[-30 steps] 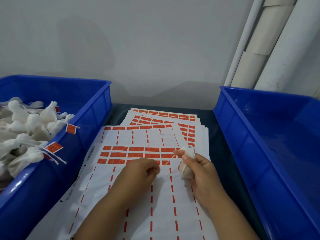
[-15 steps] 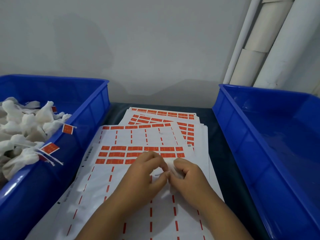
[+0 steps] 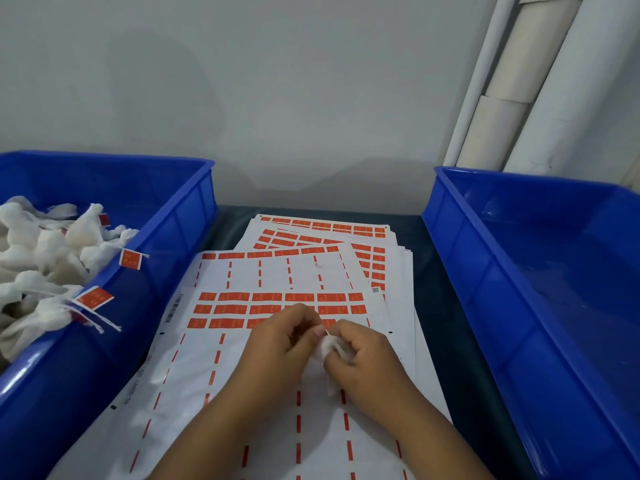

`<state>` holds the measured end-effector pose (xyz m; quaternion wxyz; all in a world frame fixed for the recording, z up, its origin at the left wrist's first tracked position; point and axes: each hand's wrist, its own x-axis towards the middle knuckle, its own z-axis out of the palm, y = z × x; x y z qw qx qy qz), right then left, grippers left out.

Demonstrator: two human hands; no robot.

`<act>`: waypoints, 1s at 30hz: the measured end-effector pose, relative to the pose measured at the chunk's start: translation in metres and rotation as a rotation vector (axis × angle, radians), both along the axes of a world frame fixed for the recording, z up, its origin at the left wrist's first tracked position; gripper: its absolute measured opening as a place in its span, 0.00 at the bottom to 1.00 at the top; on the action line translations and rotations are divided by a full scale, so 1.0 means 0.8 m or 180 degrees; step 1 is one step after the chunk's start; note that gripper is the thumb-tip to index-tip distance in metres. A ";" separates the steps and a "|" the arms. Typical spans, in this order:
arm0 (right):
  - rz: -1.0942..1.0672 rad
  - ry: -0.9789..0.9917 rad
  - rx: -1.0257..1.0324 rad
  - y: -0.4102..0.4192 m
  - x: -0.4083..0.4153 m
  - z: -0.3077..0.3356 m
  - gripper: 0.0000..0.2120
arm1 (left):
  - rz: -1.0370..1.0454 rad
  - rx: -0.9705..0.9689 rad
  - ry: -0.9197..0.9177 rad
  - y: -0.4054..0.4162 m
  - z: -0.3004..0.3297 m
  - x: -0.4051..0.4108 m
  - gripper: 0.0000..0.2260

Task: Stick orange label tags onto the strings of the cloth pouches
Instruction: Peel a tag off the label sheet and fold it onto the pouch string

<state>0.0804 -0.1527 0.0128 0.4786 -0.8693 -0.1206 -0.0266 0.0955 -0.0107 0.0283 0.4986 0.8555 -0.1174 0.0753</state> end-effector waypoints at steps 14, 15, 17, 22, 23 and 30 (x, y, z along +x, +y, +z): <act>-0.0207 -0.0236 0.0507 0.008 -0.007 0.009 0.10 | 0.0237 -0.1276 0.1036 -0.005 0.001 0.001 0.05; -0.0230 -0.0247 0.0573 0.007 -0.007 0.008 0.08 | 0.0270 -0.1269 0.1083 -0.006 0.000 0.000 0.05; -0.0258 -0.0236 0.0685 0.005 -0.006 0.007 0.04 | 0.0346 -0.1210 0.1155 -0.008 -0.003 0.000 0.06; -0.0590 -0.0295 0.0713 0.005 -0.005 0.007 0.06 | 0.0395 -0.1151 0.1270 -0.008 -0.003 0.003 0.07; -0.0666 -0.0262 0.0762 0.005 -0.004 0.008 0.05 | 0.0395 -0.1126 0.1284 -0.009 -0.002 0.003 0.07; -0.0827 0.0018 0.1270 0.004 -0.002 0.005 0.06 | 0.0494 -0.1191 0.1392 -0.010 -0.001 0.003 0.07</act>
